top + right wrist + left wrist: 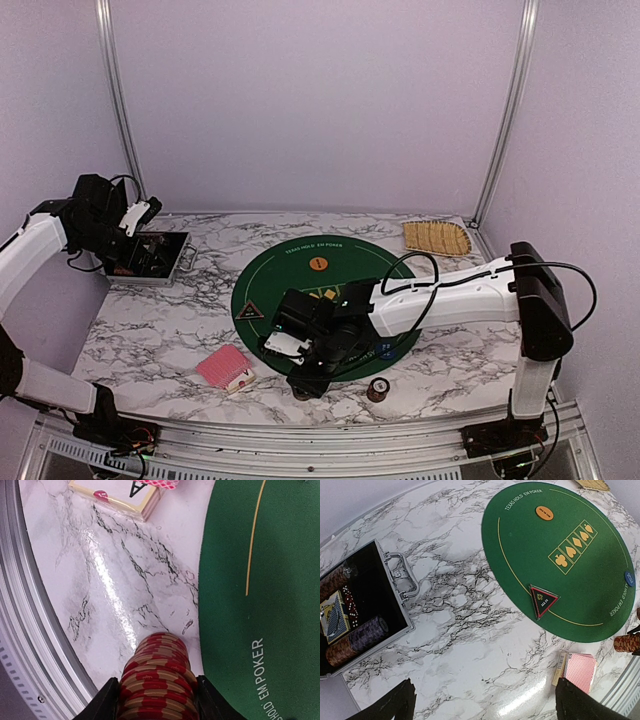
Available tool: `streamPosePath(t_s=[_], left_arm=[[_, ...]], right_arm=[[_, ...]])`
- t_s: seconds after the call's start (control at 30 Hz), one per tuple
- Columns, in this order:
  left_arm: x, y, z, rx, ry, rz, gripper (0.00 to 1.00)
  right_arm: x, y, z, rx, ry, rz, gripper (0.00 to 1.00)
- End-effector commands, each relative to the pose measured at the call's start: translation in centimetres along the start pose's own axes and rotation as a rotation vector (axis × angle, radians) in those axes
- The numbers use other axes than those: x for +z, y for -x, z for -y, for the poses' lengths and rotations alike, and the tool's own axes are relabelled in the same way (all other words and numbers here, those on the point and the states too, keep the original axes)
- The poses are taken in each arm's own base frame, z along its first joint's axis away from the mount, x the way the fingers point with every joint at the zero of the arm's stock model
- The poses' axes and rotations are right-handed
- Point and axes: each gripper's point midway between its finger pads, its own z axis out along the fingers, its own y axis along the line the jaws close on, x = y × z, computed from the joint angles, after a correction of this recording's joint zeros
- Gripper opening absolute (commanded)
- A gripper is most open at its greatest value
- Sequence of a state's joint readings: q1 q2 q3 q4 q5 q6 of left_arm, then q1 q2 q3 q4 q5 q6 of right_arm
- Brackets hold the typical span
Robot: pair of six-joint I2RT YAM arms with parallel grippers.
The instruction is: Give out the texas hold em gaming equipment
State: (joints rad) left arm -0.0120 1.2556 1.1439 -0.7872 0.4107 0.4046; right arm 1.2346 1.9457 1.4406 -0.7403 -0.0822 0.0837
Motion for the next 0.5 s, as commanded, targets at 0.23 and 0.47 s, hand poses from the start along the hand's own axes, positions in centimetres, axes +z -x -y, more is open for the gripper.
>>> streamPosePath(t_s=[0.23, 0.47], left_arm=[[-1.0, 0.5, 0.2, 0.005, 0.003, 0.015, 0.99], [-1.0, 0.5, 0.2, 0.005, 0.004, 0.015, 0.99]], right_arm=[[-2.3, 1.5, 0.0, 0.009, -0.005, 0.066, 0.35], [-3.1, 1.5, 0.1, 0.015, -0.013, 0.071, 0.30]])
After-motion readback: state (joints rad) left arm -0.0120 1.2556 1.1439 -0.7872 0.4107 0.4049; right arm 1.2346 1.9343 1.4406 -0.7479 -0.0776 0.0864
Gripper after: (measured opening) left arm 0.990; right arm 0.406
